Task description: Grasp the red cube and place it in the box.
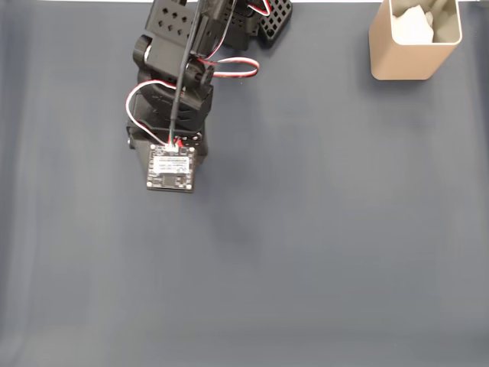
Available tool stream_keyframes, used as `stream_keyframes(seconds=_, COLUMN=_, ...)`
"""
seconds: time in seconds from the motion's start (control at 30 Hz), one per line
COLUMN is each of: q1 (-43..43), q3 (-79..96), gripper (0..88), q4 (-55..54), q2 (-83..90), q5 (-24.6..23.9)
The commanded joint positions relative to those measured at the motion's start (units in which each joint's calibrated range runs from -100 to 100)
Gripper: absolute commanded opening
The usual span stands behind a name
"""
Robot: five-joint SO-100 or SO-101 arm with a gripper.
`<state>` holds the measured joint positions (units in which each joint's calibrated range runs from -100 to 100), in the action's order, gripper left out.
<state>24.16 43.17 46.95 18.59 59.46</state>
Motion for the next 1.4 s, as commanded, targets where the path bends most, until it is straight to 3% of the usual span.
stream_keyframes(seconds=0.0, q1=-2.33, q3=-4.79, gripper=5.5, q4=4.46, q2=5.16, q5=-1.42)
stream_keyframes(seconds=0.4, q1=-14.26, q3=-15.00, gripper=1.4, q4=16.69, q2=13.99, q5=-6.98)
stream_keyframes(seconds=0.57, q1=-23.13, q3=-21.38, gripper=1.1, q4=23.01, q2=17.37, q5=-8.21)
stream_keyframes(seconds=1.37, q1=-50.26, q3=-23.02, gripper=0.5, q4=27.36, q2=27.23, q5=-5.32)
